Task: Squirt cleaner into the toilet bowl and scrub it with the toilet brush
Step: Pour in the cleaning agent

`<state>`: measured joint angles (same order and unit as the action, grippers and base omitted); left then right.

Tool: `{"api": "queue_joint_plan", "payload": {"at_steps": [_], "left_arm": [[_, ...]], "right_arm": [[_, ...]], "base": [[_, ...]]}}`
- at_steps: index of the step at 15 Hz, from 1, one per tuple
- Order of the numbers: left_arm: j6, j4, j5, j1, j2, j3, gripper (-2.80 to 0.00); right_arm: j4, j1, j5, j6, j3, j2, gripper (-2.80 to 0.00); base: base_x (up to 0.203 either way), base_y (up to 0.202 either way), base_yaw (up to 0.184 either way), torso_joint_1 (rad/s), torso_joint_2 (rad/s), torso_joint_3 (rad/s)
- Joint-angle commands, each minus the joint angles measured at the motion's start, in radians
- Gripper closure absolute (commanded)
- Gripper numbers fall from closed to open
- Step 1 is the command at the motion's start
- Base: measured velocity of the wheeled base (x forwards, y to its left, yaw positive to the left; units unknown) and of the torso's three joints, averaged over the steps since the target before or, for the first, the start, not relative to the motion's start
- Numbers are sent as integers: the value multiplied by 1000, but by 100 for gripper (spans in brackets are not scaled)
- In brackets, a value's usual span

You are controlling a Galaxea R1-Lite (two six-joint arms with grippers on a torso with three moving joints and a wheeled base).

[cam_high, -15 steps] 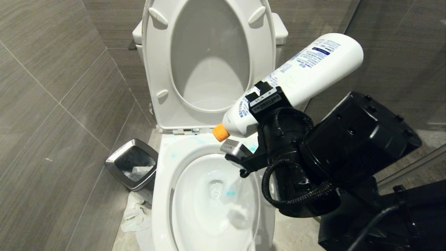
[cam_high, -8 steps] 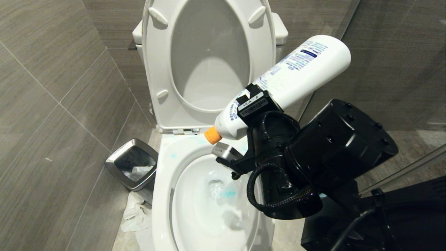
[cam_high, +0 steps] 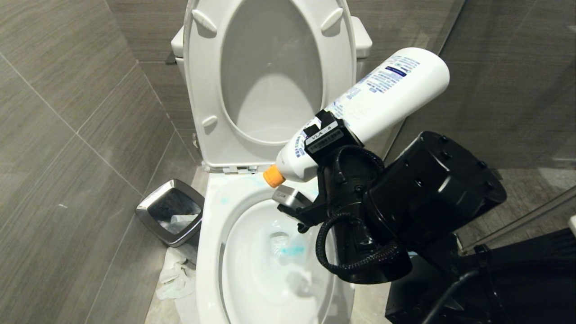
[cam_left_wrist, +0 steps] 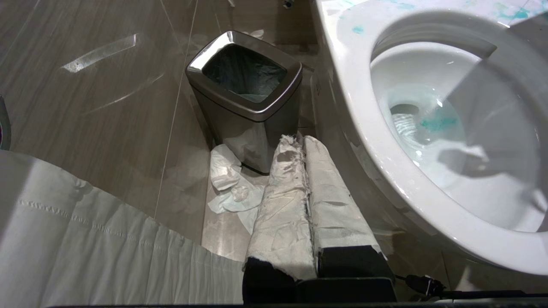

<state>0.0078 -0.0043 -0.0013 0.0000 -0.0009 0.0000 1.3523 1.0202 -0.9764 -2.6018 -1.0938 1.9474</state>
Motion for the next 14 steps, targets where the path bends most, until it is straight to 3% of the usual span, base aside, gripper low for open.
{"api": "queue_joint_plan", "payload": {"at_steps": [1,8,11,14], "left_arm": [[0,0,0,0,1,2,0],[0,0,0,0,1,2,0],[0,0,0,0,1,2,0],[0,0,0,0,1,2,0]], "right_arm": [[8,1,-5,-13,0,5,0],[10,0,-7,8,-4,0,0],[7,0,-12,12,-65,1,0],[6,0,-36,107,-105,6,0]], "base": [[0,0,0,0,0,0],[0,0,0,0,0,0],[0,0,0,0,0,0],[0,0,0,0,0,0]]}}
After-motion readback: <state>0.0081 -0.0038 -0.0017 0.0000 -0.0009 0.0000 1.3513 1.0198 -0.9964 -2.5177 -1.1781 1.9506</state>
